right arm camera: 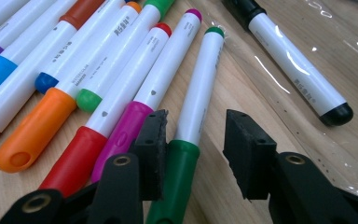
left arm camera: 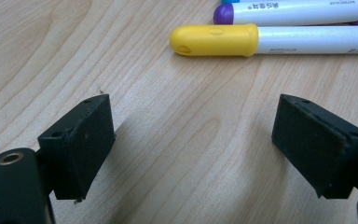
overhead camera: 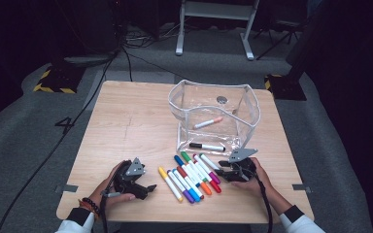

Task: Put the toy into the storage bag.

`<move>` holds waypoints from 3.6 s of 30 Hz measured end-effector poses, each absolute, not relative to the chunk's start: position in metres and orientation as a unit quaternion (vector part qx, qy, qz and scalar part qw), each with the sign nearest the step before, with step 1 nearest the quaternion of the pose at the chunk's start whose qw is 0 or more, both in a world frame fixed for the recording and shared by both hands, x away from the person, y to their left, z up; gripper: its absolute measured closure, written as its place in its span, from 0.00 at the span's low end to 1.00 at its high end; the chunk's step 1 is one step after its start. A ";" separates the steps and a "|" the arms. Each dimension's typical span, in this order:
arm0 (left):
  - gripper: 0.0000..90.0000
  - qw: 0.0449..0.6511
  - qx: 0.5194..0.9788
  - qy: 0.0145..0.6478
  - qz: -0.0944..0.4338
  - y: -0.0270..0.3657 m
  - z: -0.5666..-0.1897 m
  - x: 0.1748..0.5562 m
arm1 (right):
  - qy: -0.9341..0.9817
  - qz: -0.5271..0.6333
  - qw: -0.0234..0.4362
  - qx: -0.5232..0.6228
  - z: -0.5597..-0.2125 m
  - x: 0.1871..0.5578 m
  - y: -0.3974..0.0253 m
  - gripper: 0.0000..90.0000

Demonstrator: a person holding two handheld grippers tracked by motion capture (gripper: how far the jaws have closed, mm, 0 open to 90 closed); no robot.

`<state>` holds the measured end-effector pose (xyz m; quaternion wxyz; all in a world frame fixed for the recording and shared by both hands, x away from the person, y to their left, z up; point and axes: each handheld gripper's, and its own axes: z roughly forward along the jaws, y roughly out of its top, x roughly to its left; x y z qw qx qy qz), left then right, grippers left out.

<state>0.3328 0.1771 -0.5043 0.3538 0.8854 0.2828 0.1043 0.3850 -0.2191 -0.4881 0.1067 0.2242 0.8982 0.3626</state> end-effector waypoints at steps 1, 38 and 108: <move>0.15 0.354 0.886 0.282 0.104 0.177 -0.504 0.333 | 0.898 0.362 0.106 0.225 -0.489 0.385 -0.219 0.69; 0.15 0.354 0.886 0.282 0.104 0.177 -0.504 0.333 | 0.871 0.432 0.167 0.163 -0.400 0.365 -0.263 0.83; 0.15 0.354 0.886 0.282 0.104 0.177 -0.504 0.333 | 0.947 0.260 0.089 0.170 -0.332 0.507 -0.213 0.72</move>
